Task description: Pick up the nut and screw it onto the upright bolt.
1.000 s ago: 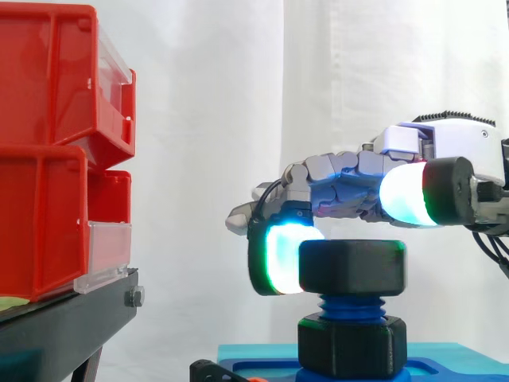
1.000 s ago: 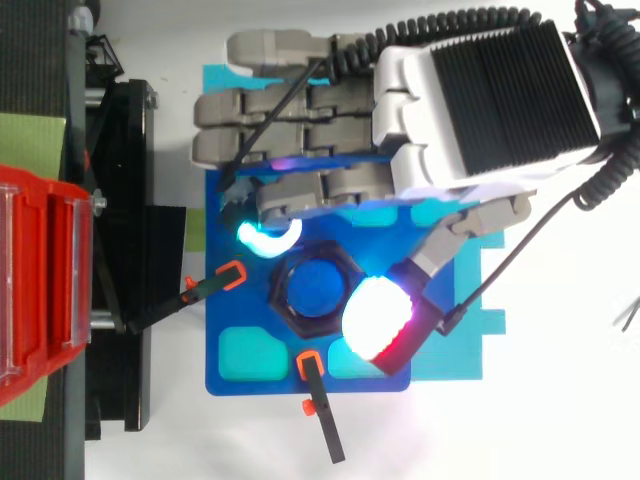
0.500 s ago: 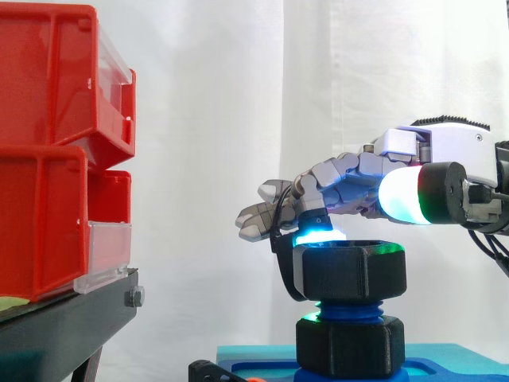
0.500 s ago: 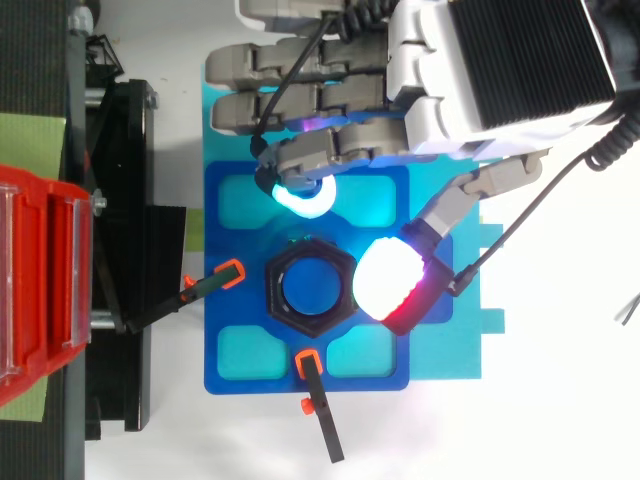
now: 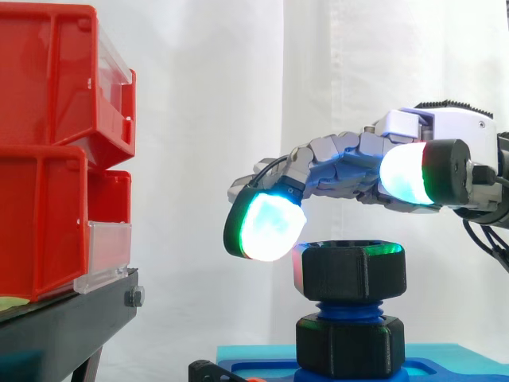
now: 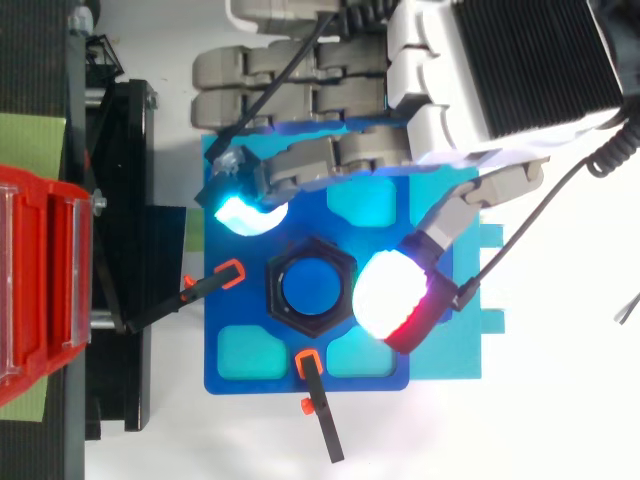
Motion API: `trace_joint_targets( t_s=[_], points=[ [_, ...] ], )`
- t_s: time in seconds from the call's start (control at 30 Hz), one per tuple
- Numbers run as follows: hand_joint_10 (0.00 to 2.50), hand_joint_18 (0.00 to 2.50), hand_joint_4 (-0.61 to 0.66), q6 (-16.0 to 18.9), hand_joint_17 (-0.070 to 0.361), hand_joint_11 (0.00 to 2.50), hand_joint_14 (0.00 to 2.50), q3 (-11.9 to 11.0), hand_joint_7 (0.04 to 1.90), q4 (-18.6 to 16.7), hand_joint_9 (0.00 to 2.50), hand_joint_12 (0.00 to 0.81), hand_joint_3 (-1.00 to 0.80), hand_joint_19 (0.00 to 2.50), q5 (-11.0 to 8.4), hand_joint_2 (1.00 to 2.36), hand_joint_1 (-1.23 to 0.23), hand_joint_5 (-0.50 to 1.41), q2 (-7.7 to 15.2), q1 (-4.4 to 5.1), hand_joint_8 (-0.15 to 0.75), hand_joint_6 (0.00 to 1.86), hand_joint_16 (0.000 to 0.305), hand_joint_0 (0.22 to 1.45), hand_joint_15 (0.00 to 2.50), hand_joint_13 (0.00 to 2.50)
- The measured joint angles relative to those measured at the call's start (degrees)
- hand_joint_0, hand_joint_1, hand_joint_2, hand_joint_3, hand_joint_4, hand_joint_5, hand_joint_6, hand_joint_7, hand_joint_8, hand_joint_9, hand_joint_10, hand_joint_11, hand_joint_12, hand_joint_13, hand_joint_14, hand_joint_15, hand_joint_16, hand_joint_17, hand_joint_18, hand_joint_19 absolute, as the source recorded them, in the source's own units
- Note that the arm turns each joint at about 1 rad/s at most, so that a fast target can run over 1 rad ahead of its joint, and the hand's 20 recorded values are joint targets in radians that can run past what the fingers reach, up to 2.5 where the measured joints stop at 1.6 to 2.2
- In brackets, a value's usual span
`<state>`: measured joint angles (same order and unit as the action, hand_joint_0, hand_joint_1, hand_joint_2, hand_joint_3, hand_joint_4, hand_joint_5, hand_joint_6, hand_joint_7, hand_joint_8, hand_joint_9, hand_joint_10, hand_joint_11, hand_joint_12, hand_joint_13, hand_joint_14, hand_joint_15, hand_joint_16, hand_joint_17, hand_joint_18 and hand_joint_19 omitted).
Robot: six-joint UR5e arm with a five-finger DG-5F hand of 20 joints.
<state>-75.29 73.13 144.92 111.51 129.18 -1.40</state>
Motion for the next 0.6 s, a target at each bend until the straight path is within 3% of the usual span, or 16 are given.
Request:
trace_joint_targets(
  t_s=[0.27, 0.6],
  points=[
    [0.0, 0.0, 0.18, 1.3, 0.097, 0.0, 0.0, 0.0, 0.72, 0.1, 0.22, 0.316, -0.5, 0.0, -1.02, 1.0, -0.14, -0.2, 0.1, 1.79, 0.202, 0.5, 0.043, 0.46, 0.0, 0.08],
    [0.0, 0.0, 0.2, 4.7, 0.097, 0.0, 0.0, -0.1, 0.77, -1.4, 0.23, 0.317, -0.5, 0.0, -2.21, 1.0, -0.15, -0.19, 2.1, 2.59, 0.21, 0.5, 0.043, 0.47, 0.0, 0.09]
  ],
)
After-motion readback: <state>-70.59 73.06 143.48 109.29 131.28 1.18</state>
